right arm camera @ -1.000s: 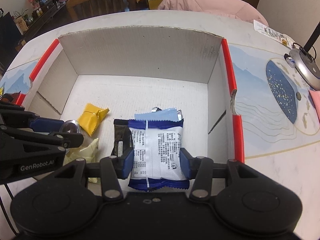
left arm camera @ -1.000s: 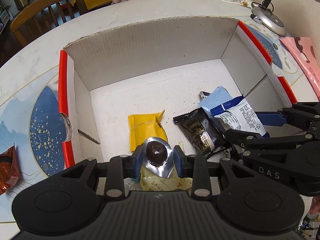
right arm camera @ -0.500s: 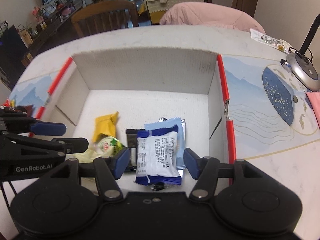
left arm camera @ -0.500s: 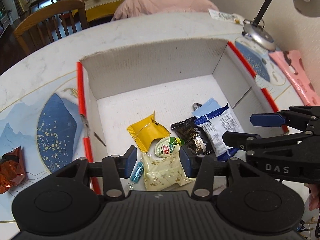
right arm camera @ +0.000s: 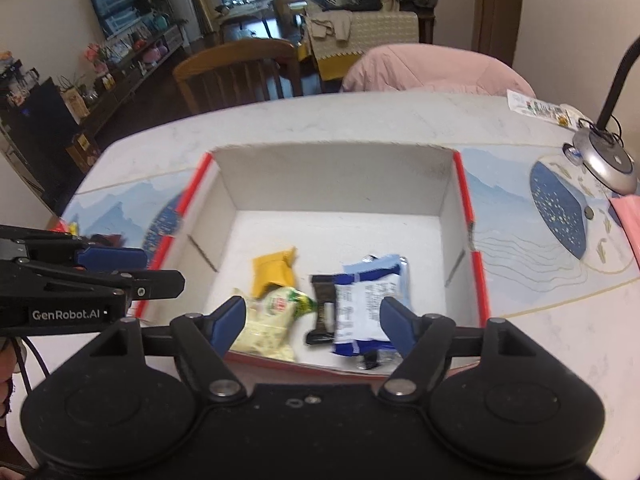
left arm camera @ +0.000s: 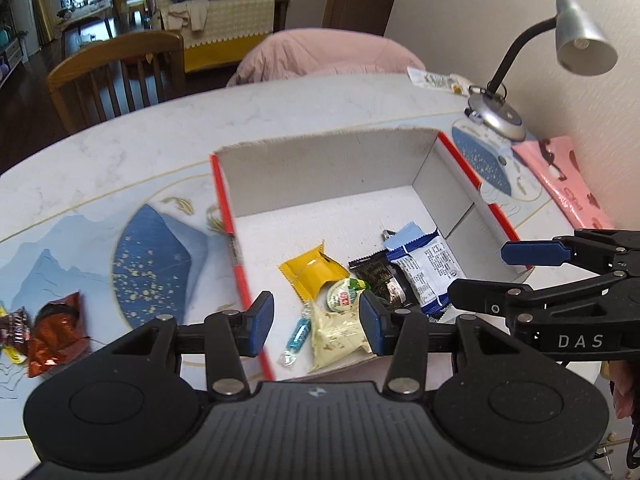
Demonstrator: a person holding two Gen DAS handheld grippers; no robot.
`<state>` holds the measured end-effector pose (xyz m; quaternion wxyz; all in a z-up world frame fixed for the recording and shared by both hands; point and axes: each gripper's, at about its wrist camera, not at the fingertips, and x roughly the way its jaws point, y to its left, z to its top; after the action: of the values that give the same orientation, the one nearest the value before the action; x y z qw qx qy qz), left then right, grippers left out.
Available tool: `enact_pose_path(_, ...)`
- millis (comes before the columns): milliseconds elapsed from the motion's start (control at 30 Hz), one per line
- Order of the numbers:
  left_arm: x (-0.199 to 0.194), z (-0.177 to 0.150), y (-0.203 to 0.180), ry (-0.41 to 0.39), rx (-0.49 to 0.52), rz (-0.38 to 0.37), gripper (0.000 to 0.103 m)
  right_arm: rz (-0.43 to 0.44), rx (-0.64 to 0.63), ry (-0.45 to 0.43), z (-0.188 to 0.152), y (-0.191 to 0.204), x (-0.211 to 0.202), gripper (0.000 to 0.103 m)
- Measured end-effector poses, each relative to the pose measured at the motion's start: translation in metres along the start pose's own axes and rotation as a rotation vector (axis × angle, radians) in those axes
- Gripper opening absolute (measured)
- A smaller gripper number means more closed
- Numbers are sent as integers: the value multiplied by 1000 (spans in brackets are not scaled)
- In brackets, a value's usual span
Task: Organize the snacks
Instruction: 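Move both grippers back toward the remaining snacks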
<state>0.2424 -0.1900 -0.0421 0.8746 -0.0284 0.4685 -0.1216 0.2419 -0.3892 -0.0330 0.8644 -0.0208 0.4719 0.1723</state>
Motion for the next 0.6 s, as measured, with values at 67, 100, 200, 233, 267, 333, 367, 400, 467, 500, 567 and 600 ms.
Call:
enact_pose_path(67, -11, -4, 8, -18, -5, -2, 46, 12, -4, -26, 0, 11, -6, 85)
enact_pose_path(100, -16, -6, 12, -25, -7, -4, 46, 22, -11, -35, 1, 17, -8, 85)
enact_pose_path(200, -32, -14, 27, -46, -21, -6, 49, 44, -22, -56, 1, 35, -14, 85)
enact_pose_path(233, -37, -17, 33, -55, -29, -5, 52, 53, -28, -62, 0, 42, -14, 86)
enact_pose_path(267, -43, -20, 39, -64, -37, -5, 54, 60, -35, -67, 0, 50, -15, 86)
enact_pose_path(333, -53, -26, 52, -82, -47, 3, 60, 73, -52, -78, -2, 65, -14, 92)
enact_pose_path(367, -57, -30, 57, -89, -49, 9, 60, 75, -62, -89, -3, 73, -14, 96)
enact_pose_path(400, -61, -33, 64, -95, -52, 14, 60, 78, -72, -95, -3, 81, -13, 96)
enact_pose_path(467, -68, -40, 77, -102, -64, 25, 61, 94, -91, -90, -4, 97, -10, 96)
enact_pose_path(500, -72, -43, 84, -106, -72, 31, 63, 98, -99, -89, -4, 105, -8, 97)
enact_pose_path(567, -77, -49, 100, -111, -91, 45, 65, 106, -115, -91, -4, 120, -4, 99)
enact_pose_path(600, -80, -52, 108, -114, -100, 54, 71, 114, -120, -91, -4, 127, -2, 99)
